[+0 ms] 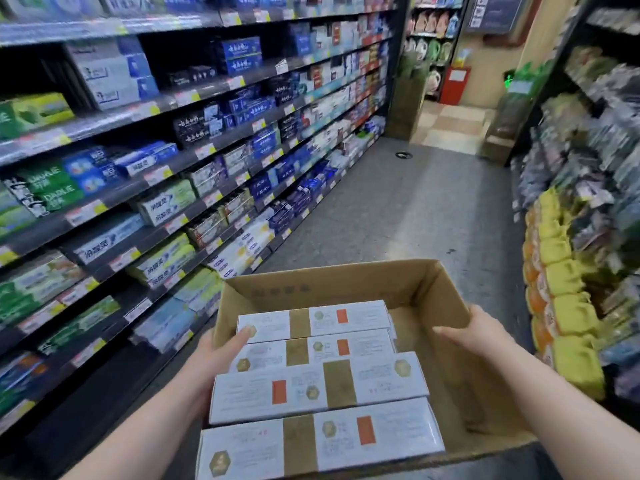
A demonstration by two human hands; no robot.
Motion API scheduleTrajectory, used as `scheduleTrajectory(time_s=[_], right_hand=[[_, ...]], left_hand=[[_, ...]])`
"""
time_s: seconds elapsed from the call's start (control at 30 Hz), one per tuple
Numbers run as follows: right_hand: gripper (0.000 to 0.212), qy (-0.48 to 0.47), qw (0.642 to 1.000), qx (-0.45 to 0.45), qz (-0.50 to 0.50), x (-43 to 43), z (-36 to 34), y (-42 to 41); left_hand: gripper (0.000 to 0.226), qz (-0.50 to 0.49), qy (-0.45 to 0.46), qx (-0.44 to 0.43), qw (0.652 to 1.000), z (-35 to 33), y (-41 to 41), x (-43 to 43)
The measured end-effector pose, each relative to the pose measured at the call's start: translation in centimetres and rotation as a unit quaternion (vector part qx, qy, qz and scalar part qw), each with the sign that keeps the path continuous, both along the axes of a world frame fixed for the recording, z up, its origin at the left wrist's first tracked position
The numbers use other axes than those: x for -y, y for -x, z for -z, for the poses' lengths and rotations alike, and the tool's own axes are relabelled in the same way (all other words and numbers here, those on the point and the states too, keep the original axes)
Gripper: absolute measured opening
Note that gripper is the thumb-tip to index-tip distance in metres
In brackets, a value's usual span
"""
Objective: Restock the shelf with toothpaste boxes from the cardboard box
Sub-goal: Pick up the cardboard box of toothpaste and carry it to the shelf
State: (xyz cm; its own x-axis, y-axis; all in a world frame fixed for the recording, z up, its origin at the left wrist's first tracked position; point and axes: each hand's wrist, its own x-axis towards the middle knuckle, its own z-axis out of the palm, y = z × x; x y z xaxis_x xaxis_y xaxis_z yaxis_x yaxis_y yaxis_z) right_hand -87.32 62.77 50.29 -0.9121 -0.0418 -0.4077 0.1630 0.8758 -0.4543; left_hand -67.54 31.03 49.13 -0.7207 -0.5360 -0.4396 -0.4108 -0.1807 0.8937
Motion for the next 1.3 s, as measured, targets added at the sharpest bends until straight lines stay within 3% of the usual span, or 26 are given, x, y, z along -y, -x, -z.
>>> scheduleTrajectory(time_s=[0.1, 0.27, 0.33, 0.4, 0.57, 0.7, 0.9, 1.3], right_hand=[[0.078, -0.005, 1.0, -0.001, 0.03, -2.1, 0.2, 4.0], [0.082, -0.014, 0.998, -0.001, 0.067, -4.0, 1.1, 12.7], [0.078, -0.015, 0.997, -0.005, 0.076, -4.4, 0.7, 16.4], [0.077, -0.02, 0.997, -0.012, 0.08, -4.6, 0.1, 19.7], [0.076, -0.032, 0.995, -0.017, 0.088, -4.8, -1.0, 29.0], [0.079, -0.01, 0.996, -0.016, 0.093, -4.5, -1.2, 36.9], [0.087, 0.006, 0.998, -0.009, 0.058, -4.3, -0.3, 50.2], [0.072, -0.001, 0.999, -0.007, -0.048, -3.0, -2.9, 74.1]], left_hand=[[0.044, 0.017, -0.007, 0.007, 1.0, 0.4, 6.1, -0.5], [0.06, 0.047, -0.003, 0.02, 0.999, 1.0, 16.8, -0.8], [0.089, 0.066, -0.021, 0.039, 0.997, 1.1, 21.0, -0.5], [0.1, 0.07, -0.03, 0.037, 0.996, 1.2, 24.6, 0.1], [0.081, 0.072, -0.014, 0.034, 0.997, -1.7, 34.7, -1.0], [0.091, 0.077, -0.009, 0.034, 0.996, -1.8, 42.1, -0.4], [0.046, 0.06, -0.011, 0.019, 0.998, -1.3, 52.9, -1.7], [0.026, -0.073, -0.044, -0.006, 0.996, -2.6, 70.9, -5.4]])
